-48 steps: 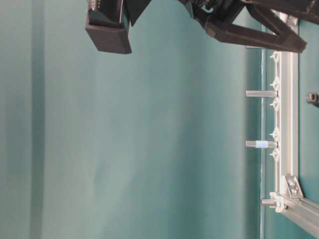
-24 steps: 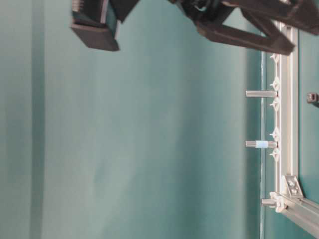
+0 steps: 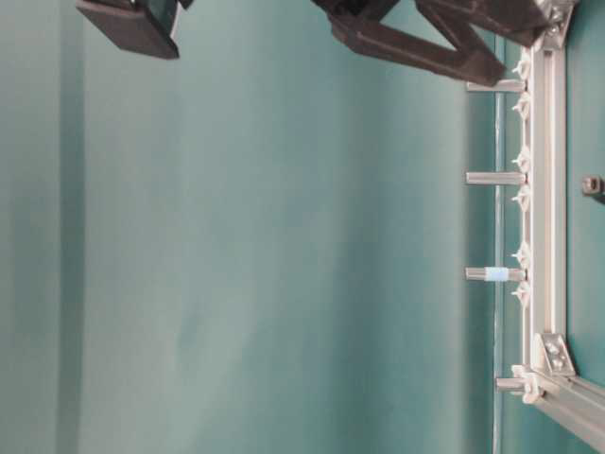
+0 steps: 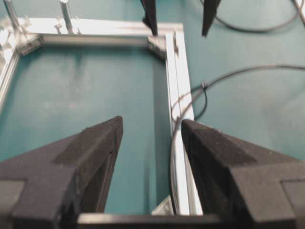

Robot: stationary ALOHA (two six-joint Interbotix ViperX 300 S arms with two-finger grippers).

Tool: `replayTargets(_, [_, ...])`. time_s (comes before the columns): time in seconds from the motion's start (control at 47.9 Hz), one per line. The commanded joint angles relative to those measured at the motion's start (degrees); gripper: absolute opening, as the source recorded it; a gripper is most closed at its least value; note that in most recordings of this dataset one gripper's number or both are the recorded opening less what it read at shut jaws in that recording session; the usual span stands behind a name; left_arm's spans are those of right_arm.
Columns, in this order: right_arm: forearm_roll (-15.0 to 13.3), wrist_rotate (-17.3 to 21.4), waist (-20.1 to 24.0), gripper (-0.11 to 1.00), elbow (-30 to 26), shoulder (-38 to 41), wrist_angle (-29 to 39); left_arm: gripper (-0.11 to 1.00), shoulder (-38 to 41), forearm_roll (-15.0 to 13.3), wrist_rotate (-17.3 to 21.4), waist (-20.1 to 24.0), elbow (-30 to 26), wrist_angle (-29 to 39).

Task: Insert the wire through the string loop located in the center.
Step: 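Open the left gripper to release the cable connector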

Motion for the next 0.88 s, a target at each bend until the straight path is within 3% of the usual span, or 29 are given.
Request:
replayTargets(0.0, [0.00, 0.09, -0.44, 0.83, 0.09, -2.20, -1.32, 0.57, -0.53, 0.18, 0.88, 0.88, -1.32, -2.11])
replayTargets(0.334, [0.18, 0.18, -1.23, 0.83, 4.22, -7.03, -5.89, 0.57, -0.70, 0.18, 0.97, 2.29, -1.05, -7.47])
replayTargets(0.856, [0.18, 0.18, -1.32, 0.83, 6.94, -8.00, -10.46, 0.56, -0.53, 0.09, 0.88, 2.37, -0.35, -7.82])
